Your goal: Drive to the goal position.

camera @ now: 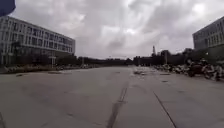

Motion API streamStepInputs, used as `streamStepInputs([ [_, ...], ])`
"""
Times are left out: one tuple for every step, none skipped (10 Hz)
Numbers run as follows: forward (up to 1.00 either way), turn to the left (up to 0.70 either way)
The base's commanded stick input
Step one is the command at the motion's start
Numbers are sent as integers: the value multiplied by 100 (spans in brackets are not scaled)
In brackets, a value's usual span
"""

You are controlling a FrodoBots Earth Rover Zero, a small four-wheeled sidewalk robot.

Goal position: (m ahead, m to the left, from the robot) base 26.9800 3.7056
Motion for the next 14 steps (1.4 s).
streamStepInputs([
  [70,0],
  [70,0],
  [70,0],
  [70,0],
  [70,0],
  [70,0],
  [70,0],
  [70,0],
  [70,0],
  [70,0],
  [70,0],
  [70,0],
  [70,-1],
  [70,-27],
])
